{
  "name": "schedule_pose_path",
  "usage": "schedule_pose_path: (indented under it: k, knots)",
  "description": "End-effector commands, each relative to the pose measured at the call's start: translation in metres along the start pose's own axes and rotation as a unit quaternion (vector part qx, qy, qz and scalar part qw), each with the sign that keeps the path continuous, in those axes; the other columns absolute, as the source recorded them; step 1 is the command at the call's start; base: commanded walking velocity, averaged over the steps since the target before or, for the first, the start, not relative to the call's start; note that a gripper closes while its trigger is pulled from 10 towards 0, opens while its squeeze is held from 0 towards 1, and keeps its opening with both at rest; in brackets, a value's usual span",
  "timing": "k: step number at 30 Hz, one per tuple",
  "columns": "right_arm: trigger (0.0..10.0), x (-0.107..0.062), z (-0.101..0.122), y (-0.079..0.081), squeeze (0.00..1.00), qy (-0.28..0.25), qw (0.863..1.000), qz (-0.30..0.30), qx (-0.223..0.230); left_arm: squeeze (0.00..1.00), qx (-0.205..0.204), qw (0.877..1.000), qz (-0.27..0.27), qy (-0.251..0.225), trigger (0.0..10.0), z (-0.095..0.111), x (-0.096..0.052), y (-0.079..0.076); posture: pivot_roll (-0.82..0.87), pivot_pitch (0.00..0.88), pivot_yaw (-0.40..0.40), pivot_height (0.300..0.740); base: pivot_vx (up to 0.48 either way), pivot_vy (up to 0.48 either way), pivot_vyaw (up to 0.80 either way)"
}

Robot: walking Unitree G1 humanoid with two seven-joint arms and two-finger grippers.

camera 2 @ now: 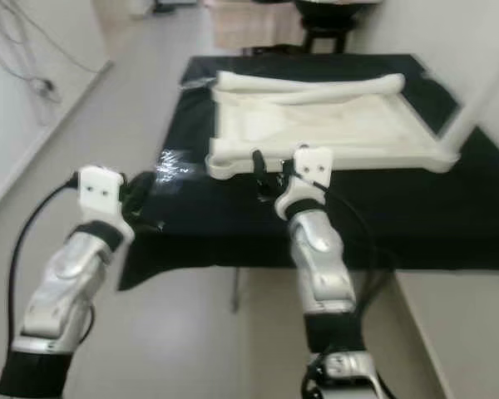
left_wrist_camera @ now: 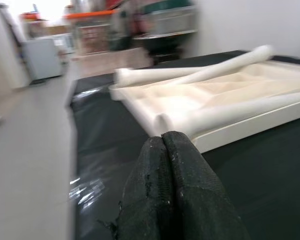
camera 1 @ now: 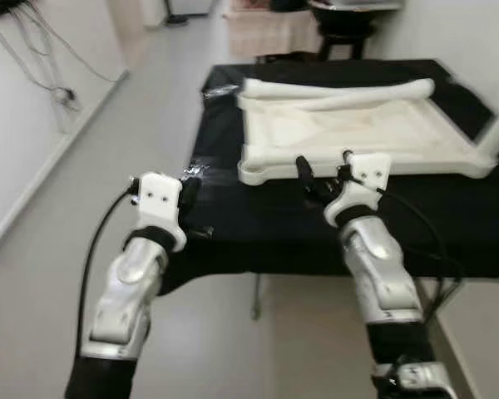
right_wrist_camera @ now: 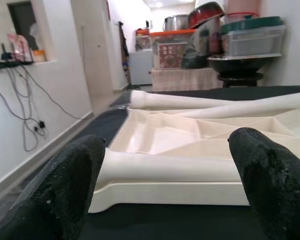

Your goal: Building children table

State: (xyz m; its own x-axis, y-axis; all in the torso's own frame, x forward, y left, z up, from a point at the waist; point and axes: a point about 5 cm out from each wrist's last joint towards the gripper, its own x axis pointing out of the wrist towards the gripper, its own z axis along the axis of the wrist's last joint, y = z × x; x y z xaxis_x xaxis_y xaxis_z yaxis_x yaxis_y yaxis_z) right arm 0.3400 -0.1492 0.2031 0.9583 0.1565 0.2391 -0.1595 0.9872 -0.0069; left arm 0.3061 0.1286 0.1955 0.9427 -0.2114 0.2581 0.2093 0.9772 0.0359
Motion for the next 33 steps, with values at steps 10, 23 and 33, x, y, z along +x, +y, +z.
schedule_pose_path:
  k: [10,23,33]
  knots:
    - [10.0,0.004,-0.003,0.011,0.00,0.010,1.000,0.013,0.005,0.00,-0.003,1.000,-0.004,0.004,10.0,-0.003,-0.002,0.002,0.03,0.059,0.021,0.740,0.287,0.000,0.00]
    - [10.0,0.003,-0.007,0.007,0.00,0.021,1.000,0.002,0.017,0.00,0.004,0.999,-0.037,-0.008,10.0,0.003,0.002,-0.008,0.03,0.047,0.030,0.740,0.324,0.000,-0.18]
    - [10.0,0.003,-0.009,0.005,0.00,0.025,1.000,-0.007,0.014,0.00,0.071,0.989,-0.131,-0.012,10.0,0.008,0.004,-0.025,0.03,0.050,0.029,0.740,0.102,0.000,-0.56]
